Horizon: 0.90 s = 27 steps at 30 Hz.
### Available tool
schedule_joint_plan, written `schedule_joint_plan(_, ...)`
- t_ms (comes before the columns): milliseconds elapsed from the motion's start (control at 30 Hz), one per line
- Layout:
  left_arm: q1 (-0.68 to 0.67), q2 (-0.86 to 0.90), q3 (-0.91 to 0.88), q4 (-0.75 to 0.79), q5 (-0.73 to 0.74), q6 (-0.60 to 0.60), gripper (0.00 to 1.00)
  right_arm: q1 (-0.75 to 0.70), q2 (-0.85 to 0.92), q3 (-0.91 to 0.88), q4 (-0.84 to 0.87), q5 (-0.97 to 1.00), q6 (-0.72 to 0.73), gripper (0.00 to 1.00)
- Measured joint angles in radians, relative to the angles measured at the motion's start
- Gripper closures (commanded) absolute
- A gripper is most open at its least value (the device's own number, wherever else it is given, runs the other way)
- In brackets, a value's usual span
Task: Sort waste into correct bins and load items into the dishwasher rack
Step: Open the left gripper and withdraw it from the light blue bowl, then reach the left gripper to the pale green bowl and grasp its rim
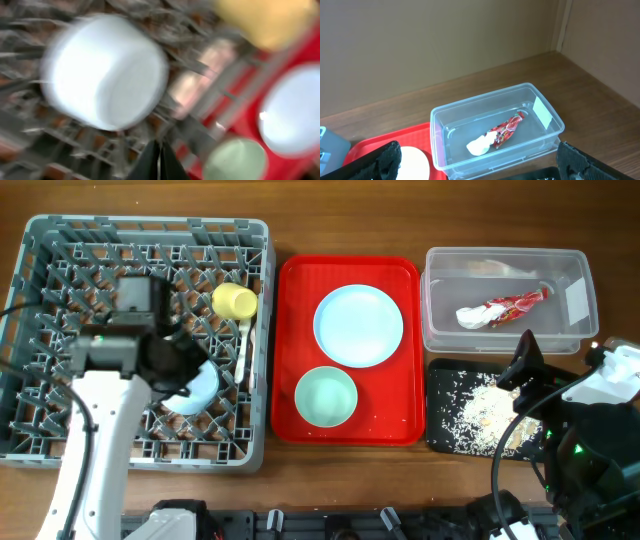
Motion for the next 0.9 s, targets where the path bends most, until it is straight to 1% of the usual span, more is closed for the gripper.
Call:
schedule_joint_plan(67,-0.087,0.002,0.0,0.035,0.051,0.015,0.95,0.0,0.0,0.0,0.0,0.0,0.0,0.01)
schedule_joint_plan(167,-0.221,0.011,0.0,0.086,0.093,0.028,0.91,0.0,0.0,0.0,0.0,0.0,0.0,0.0)
schedule_joint_plan(267,-0.368,0.043,0.0,0.148,0.112,0.031,0.91,0.0,0.0,0.0,0.0,0.0,0.0,0.0)
schedule_joint_plan(333,-0.432,0.065,0.0,0.172,0.112,0.031,0.9,0.0,0.0,0.0,0.0,0.0,0.0,0.0)
schedule_joint_plan(400,-0.545,0.121,-0.001,0.225,0.106,0.027,0.89,0.0,0.0,0.0,0.0,0.0,0.0,0.0)
schedule_joint_plan(467,-0.608,0.16,-0.001,0.277,0.091,0.027,0.86,0.0,0.0,0.0,0.0,0.0,0.0,0.0)
schedule_joint_plan(533,-0.691,0.224,-0.001,0.349,0.074,0.026,0.86,0.0,0.0,0.0,0.0,0.0,0.0,0.0)
schedule_joint_plan(700,-0.815,0.362,-0.001,0.463,0.025,0.025,0.86,0.0,0.0,0.0,0.0,0.0,0.0,0.0)
schedule_joint_plan(900,-0.888,0.473,-0.001,0.496,-0.069,0.024,0.87,0.0,0.0,0.0,0.0,0.0,0.0,0.0)
